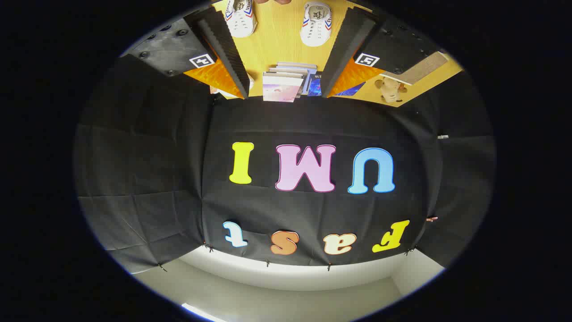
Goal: Open the storage box then place both shoes into the box .Put the left shoe in first, then the right shoe, with the right side of both shoes facing outward in a uniform manner.
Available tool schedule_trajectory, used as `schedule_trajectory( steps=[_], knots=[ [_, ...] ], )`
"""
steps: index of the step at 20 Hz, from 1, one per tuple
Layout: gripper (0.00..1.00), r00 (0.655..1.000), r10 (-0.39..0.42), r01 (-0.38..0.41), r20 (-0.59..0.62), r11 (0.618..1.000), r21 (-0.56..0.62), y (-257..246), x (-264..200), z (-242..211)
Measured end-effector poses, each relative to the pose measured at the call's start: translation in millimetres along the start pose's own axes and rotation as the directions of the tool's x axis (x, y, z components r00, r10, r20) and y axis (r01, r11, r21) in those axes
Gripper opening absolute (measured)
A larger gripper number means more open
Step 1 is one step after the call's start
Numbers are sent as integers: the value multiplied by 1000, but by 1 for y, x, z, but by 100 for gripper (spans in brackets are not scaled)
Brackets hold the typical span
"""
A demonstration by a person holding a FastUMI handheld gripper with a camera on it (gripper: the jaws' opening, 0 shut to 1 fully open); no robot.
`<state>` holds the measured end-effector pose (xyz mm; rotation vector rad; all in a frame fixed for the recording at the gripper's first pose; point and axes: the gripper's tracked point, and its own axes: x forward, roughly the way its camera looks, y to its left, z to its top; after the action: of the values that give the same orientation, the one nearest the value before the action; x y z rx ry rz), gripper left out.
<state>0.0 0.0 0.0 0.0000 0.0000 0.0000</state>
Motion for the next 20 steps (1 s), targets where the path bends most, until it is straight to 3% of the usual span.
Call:
schedule_trajectory(
  steps=[16,20],
  knots=[
    [97,999,15,-13,-52,1000,20,10,2,-13],
    [98,985,84,-72,-152,994,83,24,8,-35]
  ],
)
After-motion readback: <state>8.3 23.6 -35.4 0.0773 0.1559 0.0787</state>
